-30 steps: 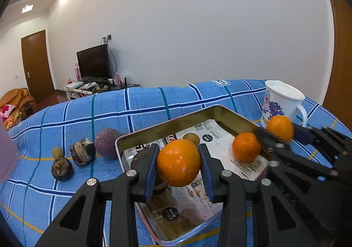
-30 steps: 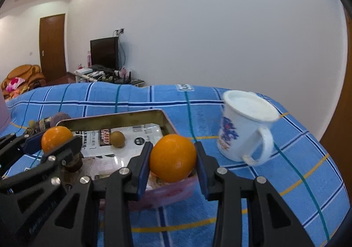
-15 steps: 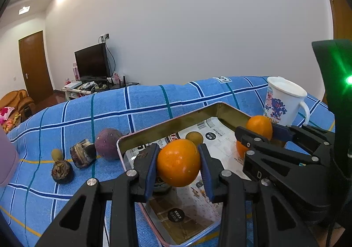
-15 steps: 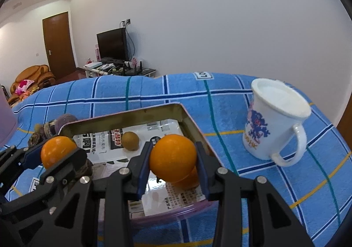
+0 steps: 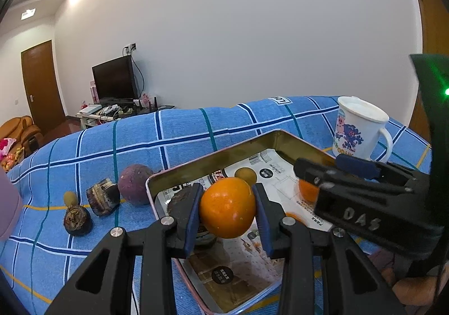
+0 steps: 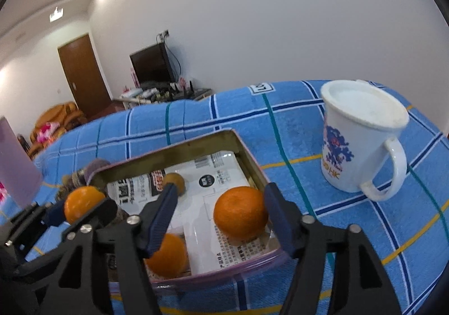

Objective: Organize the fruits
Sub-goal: 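Lower the orange into the pink tin and open the left tool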

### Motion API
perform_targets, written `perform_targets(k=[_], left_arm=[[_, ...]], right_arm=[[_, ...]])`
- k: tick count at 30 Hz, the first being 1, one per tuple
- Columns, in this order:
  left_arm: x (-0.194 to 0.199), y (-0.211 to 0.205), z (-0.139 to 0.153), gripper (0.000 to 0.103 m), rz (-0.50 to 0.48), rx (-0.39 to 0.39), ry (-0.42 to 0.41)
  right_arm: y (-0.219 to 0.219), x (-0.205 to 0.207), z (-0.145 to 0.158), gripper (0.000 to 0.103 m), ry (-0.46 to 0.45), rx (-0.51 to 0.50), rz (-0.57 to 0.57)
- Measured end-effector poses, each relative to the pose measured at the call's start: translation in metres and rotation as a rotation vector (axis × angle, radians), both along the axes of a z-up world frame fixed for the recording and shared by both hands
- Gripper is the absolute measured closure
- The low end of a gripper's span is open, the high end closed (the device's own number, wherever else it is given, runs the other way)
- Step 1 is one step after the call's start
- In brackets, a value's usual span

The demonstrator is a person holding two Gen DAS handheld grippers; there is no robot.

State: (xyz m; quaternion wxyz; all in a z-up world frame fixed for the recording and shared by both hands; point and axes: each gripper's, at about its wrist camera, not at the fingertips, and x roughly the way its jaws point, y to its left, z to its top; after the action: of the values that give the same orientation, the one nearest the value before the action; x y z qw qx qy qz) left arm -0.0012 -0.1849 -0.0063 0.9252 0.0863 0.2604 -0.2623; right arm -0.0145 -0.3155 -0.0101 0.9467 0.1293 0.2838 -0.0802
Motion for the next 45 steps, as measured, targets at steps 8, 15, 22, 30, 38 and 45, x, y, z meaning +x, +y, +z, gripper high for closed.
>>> perform_targets(k=[8,15,22,30,38,45], left_arm=[[-0.017,-0.001,0.006,0.019,0.021,0.023,-0.088],[-0.016,0.003,0.007,0.019,0.044,0.011,-0.090],[-0.015,0.006,0.007,0.019,0.060,0.002,-0.078],[-0.012,0.009,0.006,0.019,0.079,-0.004,-0.057],[-0.011,0.013,0.005,0.019,0.090,-0.003,-0.045],[-0.010,0.021,0.004,0.019,0.123,-0.015,-0.035]], right_arm=[[0.025,-0.035,0.022,0.004,-0.168,-0.158,-0.063],[0.027,-0.051,0.029,0.001,-0.246,-0.188,-0.142],[0.023,-0.050,0.026,0.001,-0.231,-0.176,-0.164],[0.024,-0.051,0.026,0.001,-0.232,-0.182,-0.167],[0.023,-0.051,0.026,0.001,-0.233,-0.183,-0.165],[0.025,-0.053,0.026,0.001,-0.247,-0.198,-0.165]])
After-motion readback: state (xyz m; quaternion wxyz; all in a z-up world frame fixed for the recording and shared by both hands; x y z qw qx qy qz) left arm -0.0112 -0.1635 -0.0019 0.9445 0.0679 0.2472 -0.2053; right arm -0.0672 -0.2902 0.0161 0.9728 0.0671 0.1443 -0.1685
